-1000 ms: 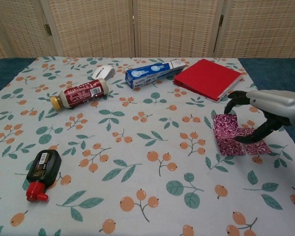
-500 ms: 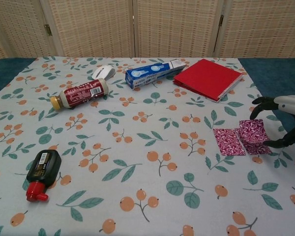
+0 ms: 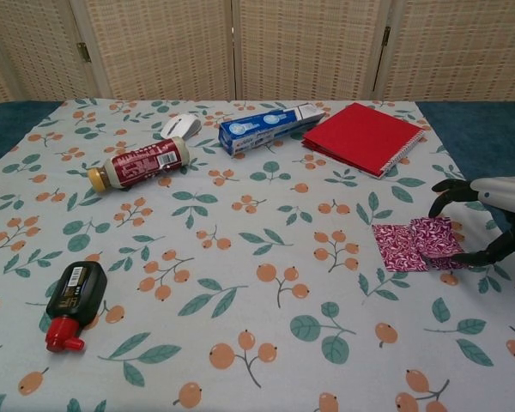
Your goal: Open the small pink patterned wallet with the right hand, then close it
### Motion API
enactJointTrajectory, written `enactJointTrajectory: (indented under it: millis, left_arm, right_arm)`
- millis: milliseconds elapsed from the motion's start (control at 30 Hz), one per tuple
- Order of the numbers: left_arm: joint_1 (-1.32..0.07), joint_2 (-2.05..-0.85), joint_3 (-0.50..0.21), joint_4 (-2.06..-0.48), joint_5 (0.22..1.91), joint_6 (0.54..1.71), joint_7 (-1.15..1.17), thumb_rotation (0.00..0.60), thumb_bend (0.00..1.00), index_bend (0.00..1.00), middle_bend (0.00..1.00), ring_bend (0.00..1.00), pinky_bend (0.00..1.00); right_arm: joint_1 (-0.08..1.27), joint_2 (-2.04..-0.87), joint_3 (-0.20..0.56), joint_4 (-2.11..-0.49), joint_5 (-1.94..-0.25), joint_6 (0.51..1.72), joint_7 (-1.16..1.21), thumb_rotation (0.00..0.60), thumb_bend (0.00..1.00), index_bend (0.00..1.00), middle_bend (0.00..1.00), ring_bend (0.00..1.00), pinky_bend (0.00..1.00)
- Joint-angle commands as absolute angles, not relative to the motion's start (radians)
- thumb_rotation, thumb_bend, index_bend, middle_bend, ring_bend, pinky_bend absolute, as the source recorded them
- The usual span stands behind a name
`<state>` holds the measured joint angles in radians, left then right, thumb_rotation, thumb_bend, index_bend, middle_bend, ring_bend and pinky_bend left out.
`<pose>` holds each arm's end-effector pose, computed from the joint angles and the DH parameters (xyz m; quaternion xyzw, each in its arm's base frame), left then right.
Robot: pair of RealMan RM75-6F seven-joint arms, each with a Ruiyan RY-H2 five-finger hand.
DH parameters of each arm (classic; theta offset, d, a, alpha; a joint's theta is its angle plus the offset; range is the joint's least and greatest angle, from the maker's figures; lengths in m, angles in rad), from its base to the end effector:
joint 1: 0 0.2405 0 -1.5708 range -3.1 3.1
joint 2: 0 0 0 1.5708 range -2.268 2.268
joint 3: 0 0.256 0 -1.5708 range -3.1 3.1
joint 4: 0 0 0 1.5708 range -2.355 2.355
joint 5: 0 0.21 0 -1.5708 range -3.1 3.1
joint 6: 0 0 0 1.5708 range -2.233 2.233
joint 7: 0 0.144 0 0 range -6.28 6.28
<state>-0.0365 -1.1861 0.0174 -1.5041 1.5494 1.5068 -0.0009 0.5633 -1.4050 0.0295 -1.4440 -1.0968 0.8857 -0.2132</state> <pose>-0.3313 0.1520 0.1384 -0.6149 -0.3925 -0.3580 0.5828 -0.2701 -0.2981 0.0121 0.7239 -0.4667 0.2451 0.4451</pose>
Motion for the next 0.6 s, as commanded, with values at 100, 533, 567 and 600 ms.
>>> enactJointTrajectory:
  millis: [100,533,567,600]
  left_arm:
    - [-0.035,-1.186,0.018,-1.502,1.552,1.511,-0.005,0.600,0.21,0.14,0.00,0.07,0.00]
    - [-0.034,-1.190,0.017,-1.494,1.557,1.515,-0.012,0.600,0.21,0.14,0.00,0.07,0.00]
    - [-0.034,-1.191,0.017,-1.493,1.557,1.516,-0.014,0.600,0.21,0.14,0.00,0.07,0.00]
    - [-0.033,-1.191,0.017,-1.493,1.557,1.517,-0.015,0.600,0.21,0.14,0.00,0.07,0.00]
  right_arm:
    - [0.557,-1.406,0.032,-1.447,-1.088,0.889,-0.222,0.471,0.32,0.21,0.06,0.00,0.00]
    - [0.546,-1.404,0.035,-1.456,-1.078,0.886,-0.236,0.470,0.32,0.17,0.05,0.00,0.00]
    - [0.546,-1.405,0.036,-1.455,-1.077,0.884,-0.237,0.470,0.32,0.17,0.05,0.00,0.00]
    - [0.547,-1.406,0.036,-1.455,-1.077,0.883,-0.238,0.470,0.32,0.16,0.05,0.00,0.00]
